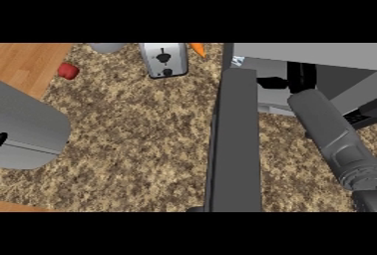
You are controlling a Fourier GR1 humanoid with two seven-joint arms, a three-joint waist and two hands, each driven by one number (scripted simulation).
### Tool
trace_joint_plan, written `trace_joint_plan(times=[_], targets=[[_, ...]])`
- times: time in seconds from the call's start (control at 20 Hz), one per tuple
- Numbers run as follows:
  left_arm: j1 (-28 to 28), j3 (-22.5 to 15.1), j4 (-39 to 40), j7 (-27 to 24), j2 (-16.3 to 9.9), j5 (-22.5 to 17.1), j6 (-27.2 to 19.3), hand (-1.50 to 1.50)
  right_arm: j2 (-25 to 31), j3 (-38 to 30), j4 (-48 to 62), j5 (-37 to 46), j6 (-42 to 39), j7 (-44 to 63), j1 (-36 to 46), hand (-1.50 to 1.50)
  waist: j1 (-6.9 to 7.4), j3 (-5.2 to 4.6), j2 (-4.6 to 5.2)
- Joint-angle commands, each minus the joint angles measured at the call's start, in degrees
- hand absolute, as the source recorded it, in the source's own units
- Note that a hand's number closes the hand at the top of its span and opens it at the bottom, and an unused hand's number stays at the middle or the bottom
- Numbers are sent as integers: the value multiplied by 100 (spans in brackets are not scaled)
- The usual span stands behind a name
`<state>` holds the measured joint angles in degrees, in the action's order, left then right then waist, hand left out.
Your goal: Pick up the milk, place it into the microwave and close the microwave
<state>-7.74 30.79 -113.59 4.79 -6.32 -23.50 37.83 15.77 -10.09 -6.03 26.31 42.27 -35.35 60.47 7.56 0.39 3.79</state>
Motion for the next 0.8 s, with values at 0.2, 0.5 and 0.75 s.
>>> trace_joint_plan(times=[0.2,0.5,0.75], targets=[[109,-358,335,-118,-49,66,441,-150,-183,-406,-107,-442,-947,-406,113,-150,-111,-11,-59],[-24,-610,-29,-14,151,101,413,-150,-288,-922,-207,-1020,-1903,-1223,-471,-150,-306,-8,-184],[319,-846,300,-72,239,225,403,-150,-374,-1115,-148,-1255,-2581,-1354,-583,-150,-460,-21,-221]])
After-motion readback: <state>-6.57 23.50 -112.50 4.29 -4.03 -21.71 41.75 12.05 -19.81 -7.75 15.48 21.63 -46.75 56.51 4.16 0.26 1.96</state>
